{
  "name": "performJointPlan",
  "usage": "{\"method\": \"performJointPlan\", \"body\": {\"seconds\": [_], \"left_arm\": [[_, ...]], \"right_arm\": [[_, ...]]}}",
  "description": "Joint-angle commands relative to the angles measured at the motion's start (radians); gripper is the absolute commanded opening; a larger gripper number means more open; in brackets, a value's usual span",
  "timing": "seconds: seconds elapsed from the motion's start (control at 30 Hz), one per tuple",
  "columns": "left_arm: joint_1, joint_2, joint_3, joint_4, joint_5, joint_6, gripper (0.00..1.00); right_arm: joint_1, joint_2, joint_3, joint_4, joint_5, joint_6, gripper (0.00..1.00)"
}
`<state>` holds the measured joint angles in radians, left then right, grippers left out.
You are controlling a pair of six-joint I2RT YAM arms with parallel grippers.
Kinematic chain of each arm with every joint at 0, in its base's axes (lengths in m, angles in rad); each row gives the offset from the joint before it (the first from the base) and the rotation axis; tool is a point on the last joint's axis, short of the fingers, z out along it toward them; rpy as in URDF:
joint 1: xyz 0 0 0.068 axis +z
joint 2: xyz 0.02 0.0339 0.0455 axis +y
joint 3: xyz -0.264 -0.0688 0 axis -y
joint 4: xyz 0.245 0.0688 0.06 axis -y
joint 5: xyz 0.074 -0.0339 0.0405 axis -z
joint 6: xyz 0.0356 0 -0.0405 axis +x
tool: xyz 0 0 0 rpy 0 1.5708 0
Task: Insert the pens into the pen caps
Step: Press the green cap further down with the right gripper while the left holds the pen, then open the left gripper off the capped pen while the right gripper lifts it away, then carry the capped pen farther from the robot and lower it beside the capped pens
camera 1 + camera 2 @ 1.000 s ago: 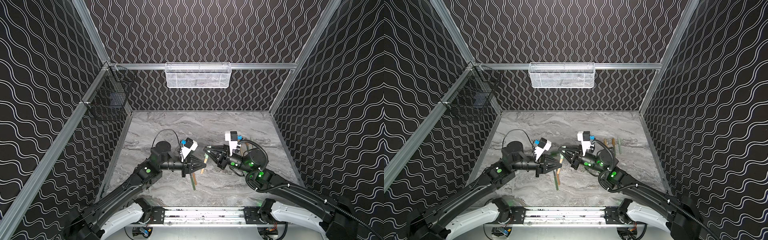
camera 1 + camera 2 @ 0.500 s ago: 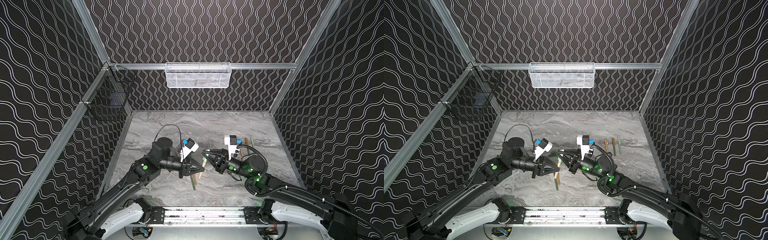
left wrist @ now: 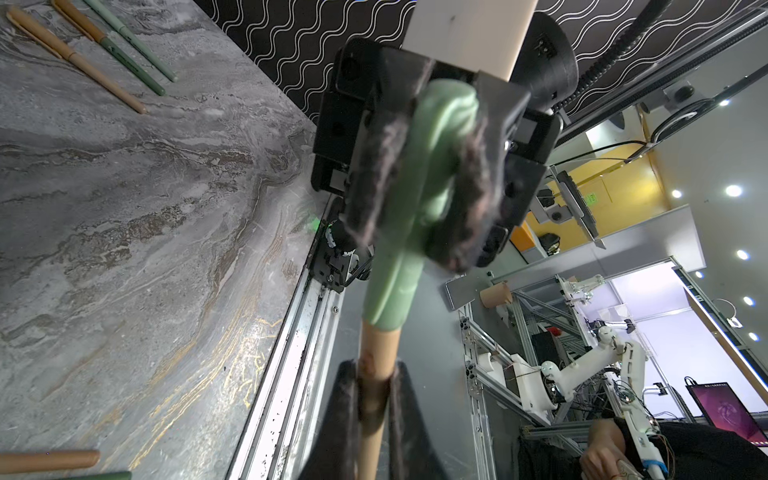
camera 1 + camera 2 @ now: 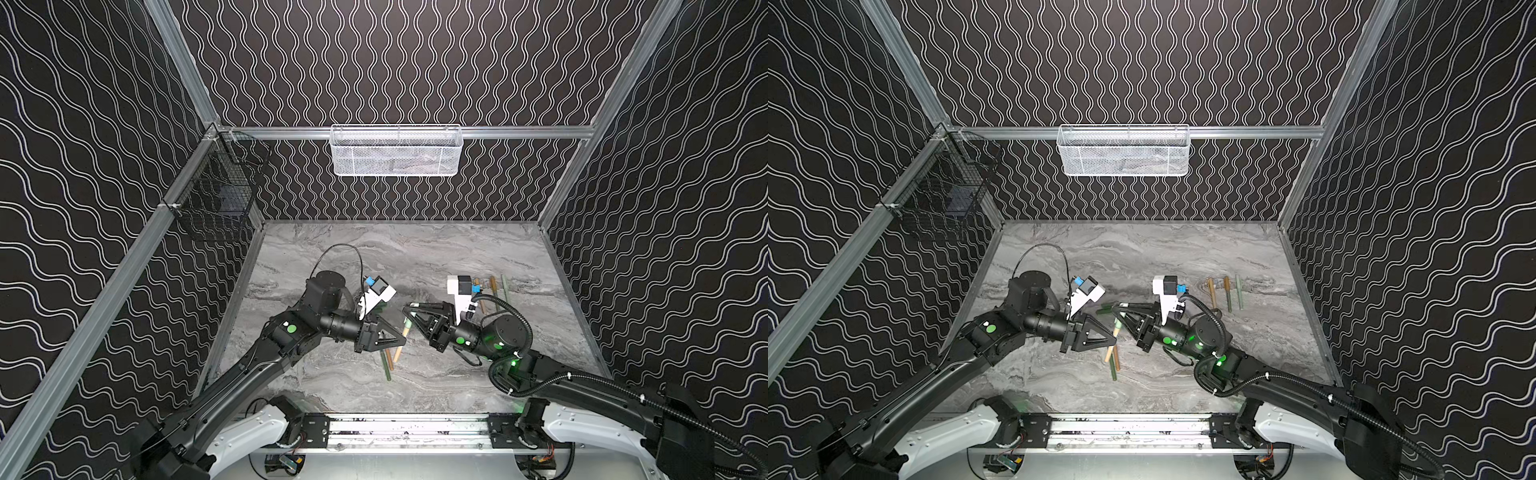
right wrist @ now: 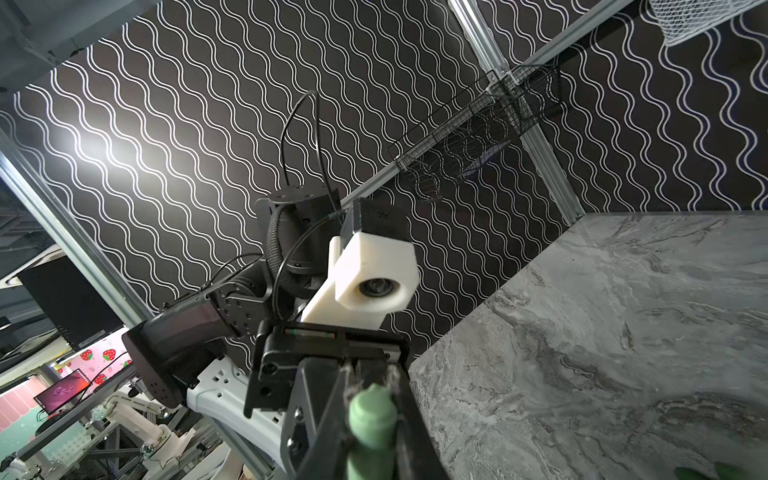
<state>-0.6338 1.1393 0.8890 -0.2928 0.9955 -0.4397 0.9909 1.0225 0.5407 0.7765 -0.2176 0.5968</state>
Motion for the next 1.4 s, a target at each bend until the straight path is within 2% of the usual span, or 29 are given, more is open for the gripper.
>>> {"method": "performJointPlan", "body": {"seconds": [0.0, 0.1, 0.2, 0.53, 0.63, 0.77, 0.8, 0.97, 1.13, 1.17, 1.23, 1.37], "left_arm": [[0.017, -0.009, 0.025, 0.864, -0.080, 0.007, 0.00], [0.017, -0.026, 0.021, 0.748, -0.129, 0.080, 0.00], [0.017, -0.037, 0.001, 0.734, -0.147, 0.088, 0.00], [0.016, -0.052, -0.012, 0.682, -0.162, 0.104, 0.02], [0.017, -0.056, -0.012, 0.658, -0.172, 0.105, 0.19], [0.017, -0.073, -0.024, 0.624, -0.182, 0.109, 0.57], [0.017, -0.083, -0.030, 0.605, -0.188, 0.113, 0.62], [0.017, -0.178, -0.066, 0.477, -0.228, 0.147, 0.76], [0.017, -0.276, -0.073, 0.268, -0.265, 0.214, 0.96], [0.017, -0.288, -0.069, 0.214, -0.274, 0.231, 0.97], [0.017, -0.311, -0.060, 0.128, -0.296, 0.263, 0.99], [0.017, -0.350, -0.043, -0.011, -0.342, 0.315, 0.99]], "right_arm": [[0.015, 0.011, 0.021, -0.393, -0.086, -0.029, 0.00], [0.016, 0.019, 0.112, -0.568, 0.059, 0.010, 0.00], [0.016, 0.026, 0.158, -0.651, 0.157, 0.065, 0.00], [0.017, 0.046, 0.242, -0.628, 0.153, 0.034, 0.00], [0.015, 0.035, 0.257, -0.621, 0.193, 0.014, 0.00], [-0.035, 0.028, 0.295, -0.663, 0.235, -0.027, 0.00], [-0.065, 0.031, 0.307, -0.687, 0.225, -0.035, 0.00], [-0.283, 0.043, 0.314, -0.775, 0.116, -0.068, 0.00], [-0.460, 0.132, 0.352, -0.923, 0.078, -0.189, 0.00], [-0.493, 0.169, 0.364, -0.946, 0.060, -0.221, 0.00], [-0.539, 0.252, 0.413, -1.024, 0.072, -0.277, 0.00], [-0.585, 0.457, 0.555, -1.183, 0.194, -0.389, 0.00]]}}
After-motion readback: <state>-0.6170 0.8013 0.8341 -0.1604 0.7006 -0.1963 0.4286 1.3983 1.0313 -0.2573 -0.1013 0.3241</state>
